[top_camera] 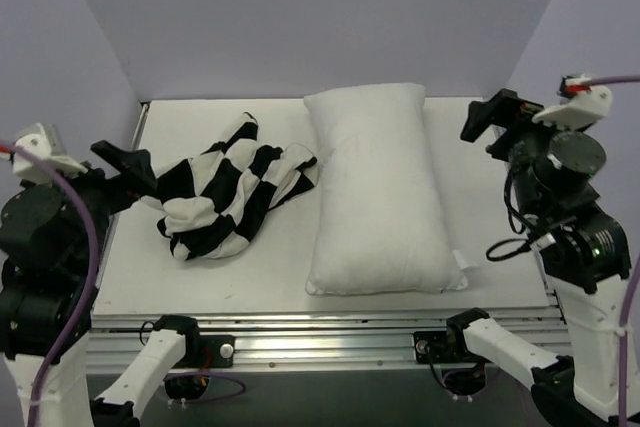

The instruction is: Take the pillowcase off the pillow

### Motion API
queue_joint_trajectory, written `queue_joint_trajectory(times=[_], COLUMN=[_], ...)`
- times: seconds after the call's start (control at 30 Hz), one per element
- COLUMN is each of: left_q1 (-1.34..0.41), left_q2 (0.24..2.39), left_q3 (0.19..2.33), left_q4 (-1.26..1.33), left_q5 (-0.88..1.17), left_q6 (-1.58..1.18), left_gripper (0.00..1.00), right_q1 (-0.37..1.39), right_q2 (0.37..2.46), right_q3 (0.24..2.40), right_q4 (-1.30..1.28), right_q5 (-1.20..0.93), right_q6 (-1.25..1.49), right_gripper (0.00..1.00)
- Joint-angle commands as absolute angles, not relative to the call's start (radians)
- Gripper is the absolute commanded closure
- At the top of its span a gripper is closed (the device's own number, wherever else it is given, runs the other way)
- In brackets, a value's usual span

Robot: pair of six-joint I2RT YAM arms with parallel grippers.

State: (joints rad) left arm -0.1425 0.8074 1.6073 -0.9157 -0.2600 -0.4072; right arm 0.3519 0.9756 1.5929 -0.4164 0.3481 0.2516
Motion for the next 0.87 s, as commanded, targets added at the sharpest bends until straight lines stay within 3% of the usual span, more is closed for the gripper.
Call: queue_joint_trajectory(times=[0.0,0.37,0.83], left_q1=[-0.140,-0.176,-0.219], left_q2=[0.721,0.493,0.453], left_q3=[1.660,1.560,1.493], left_q4=[-0.945,-1.043,-1.109], left_q5=[-0.383,-0.558,-0.580], left_q6=[-0.357,-0.371,-0.367], left_gripper=[0.06,0.06,0.06], right_q1=[0.344,0.347,0.350], right_q2=[0.878,0.577,0.537], right_q3=[1.586,1.427,1.348], right_q4=[-0.433,-0.426,-0.477], right_q5=[0.498,0.583,0.560], right_q6=[0.180,0.130,0.164], right_gripper=[0.00,0.01,0.07])
